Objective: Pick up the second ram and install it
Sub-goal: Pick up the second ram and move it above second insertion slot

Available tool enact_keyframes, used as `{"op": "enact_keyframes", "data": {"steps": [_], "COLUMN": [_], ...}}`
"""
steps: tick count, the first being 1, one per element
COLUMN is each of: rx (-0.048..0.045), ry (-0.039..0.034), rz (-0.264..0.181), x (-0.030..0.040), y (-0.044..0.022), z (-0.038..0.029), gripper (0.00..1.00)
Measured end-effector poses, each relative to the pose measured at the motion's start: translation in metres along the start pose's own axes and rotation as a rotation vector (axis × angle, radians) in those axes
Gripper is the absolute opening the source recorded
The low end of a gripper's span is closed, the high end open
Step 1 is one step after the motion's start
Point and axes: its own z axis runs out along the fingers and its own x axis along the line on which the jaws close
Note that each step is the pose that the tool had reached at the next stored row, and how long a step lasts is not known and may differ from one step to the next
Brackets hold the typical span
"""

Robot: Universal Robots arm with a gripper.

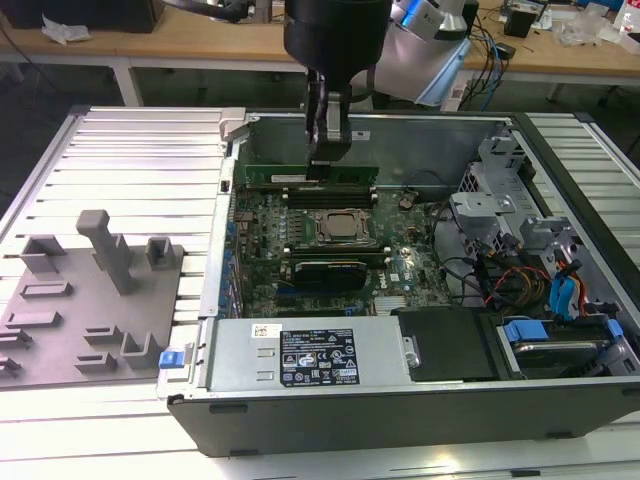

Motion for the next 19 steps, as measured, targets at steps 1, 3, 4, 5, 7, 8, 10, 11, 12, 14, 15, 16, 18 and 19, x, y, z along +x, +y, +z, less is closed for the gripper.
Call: {"op": "enact_keyframes", "data": {"steps": [1,3,4,5,7,8,10,11,12,14,15,16,18,19], "rx": [-0.0001,-0.0003,-0.0005,-0.0009,-0.0022,-0.0026,-0.0033,-0.0034,-0.0035,-0.0038,-0.0039,-0.004,-0.0041,-0.0042], "ry": [0.0,0.0,-0.0001,0.0001,0.0,-0.0003,-0.0003,-0.0004,-0.0004,-0.0003,-0.0003,-0.0003,-0.0005,-0.0004], "rz": [0.0,0.0,0.0,0.0,0.0,0.0,0.0,0.0,0.0,0.0,0.0,0.0,0.0,0.0], "x": [-0.0001,-0.0002,-0.0002,-0.0002,-0.0004,-0.0005,-0.0006,-0.0005,-0.0005,-0.0004,-0.0004,-0.0004,-0.0004,-0.0004], "y": [-0.003,-0.0065,-0.0097,-0.0139,-0.0203,-0.022,-0.0268,-0.0291,-0.0304,-0.034,-0.036,-0.0384,-0.0406,-0.0423], "z": [0.0006,0.0012,0.0019,0.0034,0.0064,0.0074,0.0109,0.0126,0.0135,0.016,0.0174,0.0192,0.0206,0.0217], "gripper": [0.13,0.13,0.13,0.13,0.13,0.13,0.13,0.13,0.13,0.13,0.13,0.13,0.13,0.13]}}
